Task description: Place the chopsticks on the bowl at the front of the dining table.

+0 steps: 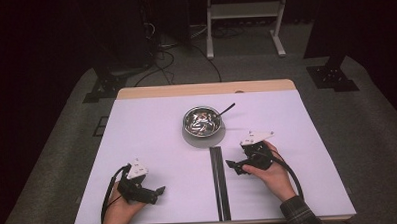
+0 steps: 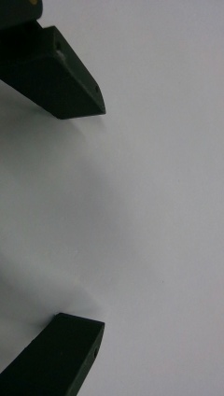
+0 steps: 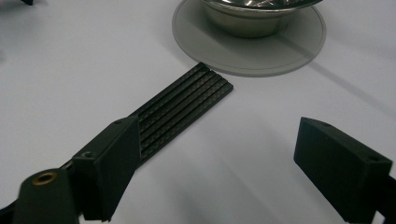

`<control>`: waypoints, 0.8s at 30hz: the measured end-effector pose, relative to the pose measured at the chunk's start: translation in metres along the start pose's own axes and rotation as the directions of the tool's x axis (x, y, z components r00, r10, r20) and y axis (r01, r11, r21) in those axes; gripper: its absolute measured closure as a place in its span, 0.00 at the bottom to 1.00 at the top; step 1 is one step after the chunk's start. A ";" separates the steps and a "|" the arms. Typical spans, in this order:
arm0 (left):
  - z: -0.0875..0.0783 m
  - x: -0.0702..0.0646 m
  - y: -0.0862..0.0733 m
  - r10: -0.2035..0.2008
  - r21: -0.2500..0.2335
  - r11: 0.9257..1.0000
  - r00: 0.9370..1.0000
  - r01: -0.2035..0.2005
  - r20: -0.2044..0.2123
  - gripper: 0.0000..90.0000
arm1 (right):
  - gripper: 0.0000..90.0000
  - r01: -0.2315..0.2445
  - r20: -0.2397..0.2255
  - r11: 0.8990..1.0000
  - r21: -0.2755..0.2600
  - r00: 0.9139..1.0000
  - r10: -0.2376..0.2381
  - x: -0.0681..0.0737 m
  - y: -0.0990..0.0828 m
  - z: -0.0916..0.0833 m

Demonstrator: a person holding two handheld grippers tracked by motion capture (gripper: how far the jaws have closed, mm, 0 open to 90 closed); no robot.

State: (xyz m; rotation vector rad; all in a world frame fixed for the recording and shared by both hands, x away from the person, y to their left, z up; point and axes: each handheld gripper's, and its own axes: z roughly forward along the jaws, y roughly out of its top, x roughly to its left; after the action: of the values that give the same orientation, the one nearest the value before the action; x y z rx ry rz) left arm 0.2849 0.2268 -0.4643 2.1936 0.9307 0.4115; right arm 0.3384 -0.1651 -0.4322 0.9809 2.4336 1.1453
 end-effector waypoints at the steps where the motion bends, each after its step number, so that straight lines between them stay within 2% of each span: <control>1: 0.000 0.000 0.000 0.001 -0.002 1.000 1.000 -0.001 -0.001 0.00 | 0.15 0.003 -0.002 1.000 -0.001 1.000 -0.003 0.000 0.001 0.001; 24: 0.000 0.000 0.000 0.000 -0.001 1.000 1.000 0.000 0.001 0.00 | 0.15 0.018 -0.026 0.998 0.065 1.000 -0.016 0.005 -0.001 0.031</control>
State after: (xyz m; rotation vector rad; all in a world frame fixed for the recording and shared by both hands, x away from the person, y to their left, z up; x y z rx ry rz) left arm 0.2849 0.2268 -0.4644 2.1929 0.9302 0.4111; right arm 0.3502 -0.1447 -0.4526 0.9686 2.5089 1.0859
